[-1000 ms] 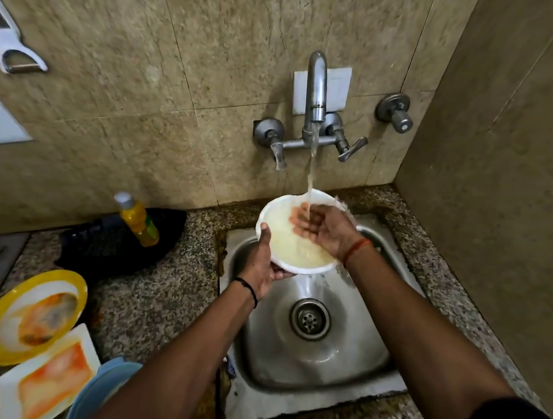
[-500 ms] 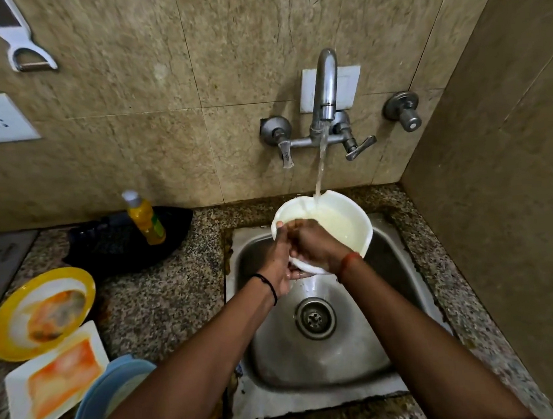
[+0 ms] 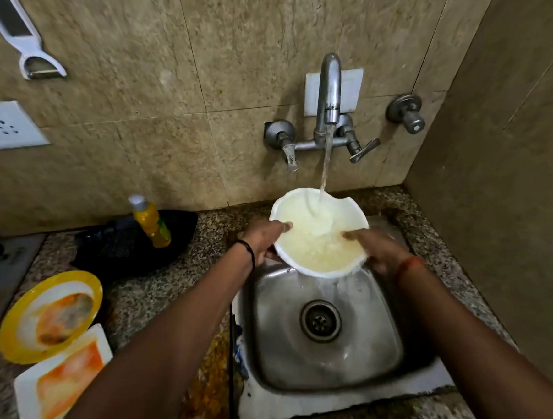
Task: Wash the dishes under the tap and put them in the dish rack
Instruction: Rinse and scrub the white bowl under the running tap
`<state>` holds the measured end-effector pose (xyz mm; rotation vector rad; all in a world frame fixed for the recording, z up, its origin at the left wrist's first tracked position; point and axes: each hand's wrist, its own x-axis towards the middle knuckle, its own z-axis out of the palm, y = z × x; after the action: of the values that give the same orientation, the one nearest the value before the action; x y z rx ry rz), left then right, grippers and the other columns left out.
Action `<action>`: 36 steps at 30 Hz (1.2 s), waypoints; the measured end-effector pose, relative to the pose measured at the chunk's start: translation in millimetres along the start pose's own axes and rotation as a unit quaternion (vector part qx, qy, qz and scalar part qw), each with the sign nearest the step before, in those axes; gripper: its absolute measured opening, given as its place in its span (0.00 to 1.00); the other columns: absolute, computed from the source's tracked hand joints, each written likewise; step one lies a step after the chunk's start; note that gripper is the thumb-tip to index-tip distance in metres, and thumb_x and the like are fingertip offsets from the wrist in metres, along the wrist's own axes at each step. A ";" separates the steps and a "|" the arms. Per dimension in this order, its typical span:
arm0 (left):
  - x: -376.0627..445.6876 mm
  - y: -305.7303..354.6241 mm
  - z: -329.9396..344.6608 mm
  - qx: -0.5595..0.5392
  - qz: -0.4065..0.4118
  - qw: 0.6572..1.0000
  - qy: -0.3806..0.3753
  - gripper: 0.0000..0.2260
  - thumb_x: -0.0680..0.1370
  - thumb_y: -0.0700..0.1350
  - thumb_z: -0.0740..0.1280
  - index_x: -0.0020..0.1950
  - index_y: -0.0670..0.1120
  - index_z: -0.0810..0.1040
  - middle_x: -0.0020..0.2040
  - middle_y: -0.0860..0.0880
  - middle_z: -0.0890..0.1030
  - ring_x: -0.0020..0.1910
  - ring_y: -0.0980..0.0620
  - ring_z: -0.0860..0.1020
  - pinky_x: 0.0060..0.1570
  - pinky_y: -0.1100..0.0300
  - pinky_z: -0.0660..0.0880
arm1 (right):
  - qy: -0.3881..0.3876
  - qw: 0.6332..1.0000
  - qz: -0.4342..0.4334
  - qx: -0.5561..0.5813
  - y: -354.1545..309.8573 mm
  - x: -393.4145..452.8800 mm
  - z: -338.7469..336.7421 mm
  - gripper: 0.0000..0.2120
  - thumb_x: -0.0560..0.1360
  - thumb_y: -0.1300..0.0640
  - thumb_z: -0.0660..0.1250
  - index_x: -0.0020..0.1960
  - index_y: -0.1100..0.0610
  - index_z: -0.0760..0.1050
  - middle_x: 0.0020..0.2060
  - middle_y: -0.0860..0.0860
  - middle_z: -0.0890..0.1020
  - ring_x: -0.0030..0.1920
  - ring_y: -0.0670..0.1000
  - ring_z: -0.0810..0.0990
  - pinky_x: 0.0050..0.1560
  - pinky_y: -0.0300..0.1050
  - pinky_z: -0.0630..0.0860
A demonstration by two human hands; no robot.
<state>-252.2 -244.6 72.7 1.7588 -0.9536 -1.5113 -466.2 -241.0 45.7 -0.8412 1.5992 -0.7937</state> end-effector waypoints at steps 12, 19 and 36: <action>20.0 -29.3 74.0 0.608 0.248 0.747 -0.104 0.31 0.81 0.60 0.49 0.79 0.49 0.41 0.79 0.46 0.38 0.77 0.41 0.38 0.73 0.41 0.40 | 0.050 0.977 0.023 0.207 16.4 -21.8 38.1 0.09 0.70 0.71 0.59 0.41 0.62 0.76 0.32 0.57 0.81 0.31 0.55 0.81 0.24 0.46 0.78; 8.3 -34.9 31.3 0.650 0.451 0.608 -0.066 0.26 0.78 0.61 0.57 0.75 0.55 0.63 0.75 0.50 0.67 0.73 0.48 0.64 0.71 0.54 0.57 | 0.089 0.958 -0.006 0.274 23.3 -9.1 24.1 0.11 0.72 0.69 0.56 0.52 0.64 0.74 0.45 0.62 0.79 0.39 0.59 0.80 0.32 0.49 0.79; -4.7 -6.3 48.9 0.353 0.366 0.861 -0.003 0.21 0.66 0.50 0.76 0.58 0.51 0.81 0.52 0.48 0.84 0.50 0.47 0.81 0.49 0.56 0.77 | 0.005 0.981 0.017 0.194 -20.8 25.6 16.7 0.21 0.77 0.41 0.60 0.56 0.58 0.77 0.51 0.61 0.82 0.51 0.60 0.81 0.57 0.58 0.78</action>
<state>-300.1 -237.4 62.7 1.5036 -2.0739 -0.6911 -451.1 -274.7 47.5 -0.5266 1.3996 -1.0434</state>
